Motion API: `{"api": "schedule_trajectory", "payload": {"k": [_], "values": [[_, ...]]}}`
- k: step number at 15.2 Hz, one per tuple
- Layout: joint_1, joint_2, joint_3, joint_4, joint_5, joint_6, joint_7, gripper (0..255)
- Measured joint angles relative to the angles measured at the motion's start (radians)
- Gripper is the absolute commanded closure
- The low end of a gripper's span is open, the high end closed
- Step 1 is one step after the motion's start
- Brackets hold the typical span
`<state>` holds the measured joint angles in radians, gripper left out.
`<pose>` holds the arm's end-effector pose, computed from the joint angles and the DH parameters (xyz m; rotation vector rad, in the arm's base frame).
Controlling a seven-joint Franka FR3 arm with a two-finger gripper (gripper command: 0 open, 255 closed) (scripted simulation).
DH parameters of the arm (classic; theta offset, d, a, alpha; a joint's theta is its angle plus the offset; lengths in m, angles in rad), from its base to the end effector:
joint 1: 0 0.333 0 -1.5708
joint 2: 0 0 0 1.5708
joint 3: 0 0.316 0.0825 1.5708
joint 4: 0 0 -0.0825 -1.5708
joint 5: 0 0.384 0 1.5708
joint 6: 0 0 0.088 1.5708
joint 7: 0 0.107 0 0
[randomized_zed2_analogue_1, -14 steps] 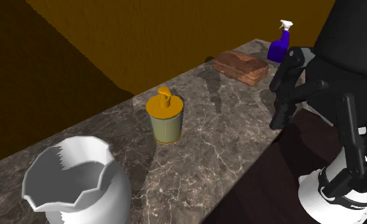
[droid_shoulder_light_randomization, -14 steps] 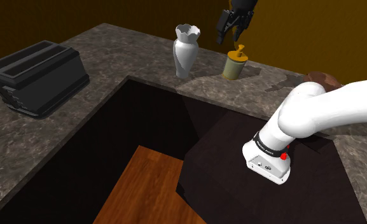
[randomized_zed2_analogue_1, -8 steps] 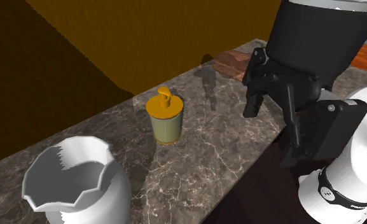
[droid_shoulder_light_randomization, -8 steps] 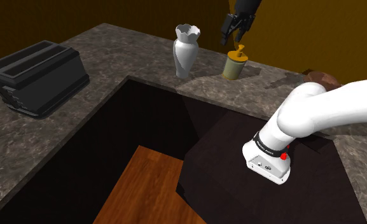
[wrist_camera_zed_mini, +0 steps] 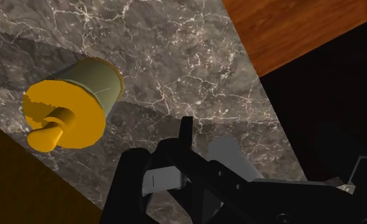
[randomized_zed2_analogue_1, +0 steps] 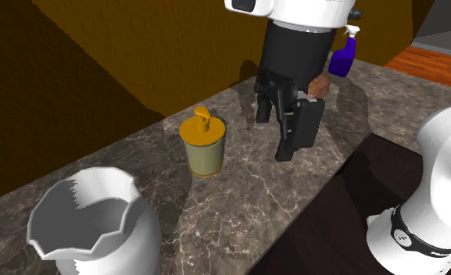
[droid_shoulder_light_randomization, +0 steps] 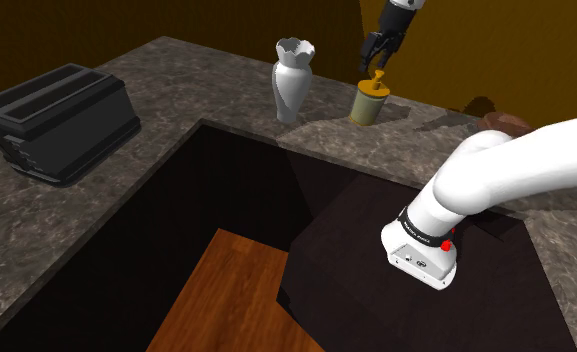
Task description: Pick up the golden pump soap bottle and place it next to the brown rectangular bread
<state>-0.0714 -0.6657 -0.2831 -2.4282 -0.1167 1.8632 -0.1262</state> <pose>0.3362 -0.1485 0.5315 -3.0882 0.2292 -0.1456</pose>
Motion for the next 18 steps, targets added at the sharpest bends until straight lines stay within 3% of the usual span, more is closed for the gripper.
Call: {"api": "schedule_trajectory", "payload": {"k": [10, 14, 18], "values": [[-0.019, 0.233, -0.223, 0.085, -0.029, 0.179, -0.247, 0], [-0.01, 0.359, -0.319, 0.161, 0.012, 0.234, -0.369, 0], [0.002, 0.499, -0.405, 0.249, 0.096, 0.277, -0.501, 0]]}}
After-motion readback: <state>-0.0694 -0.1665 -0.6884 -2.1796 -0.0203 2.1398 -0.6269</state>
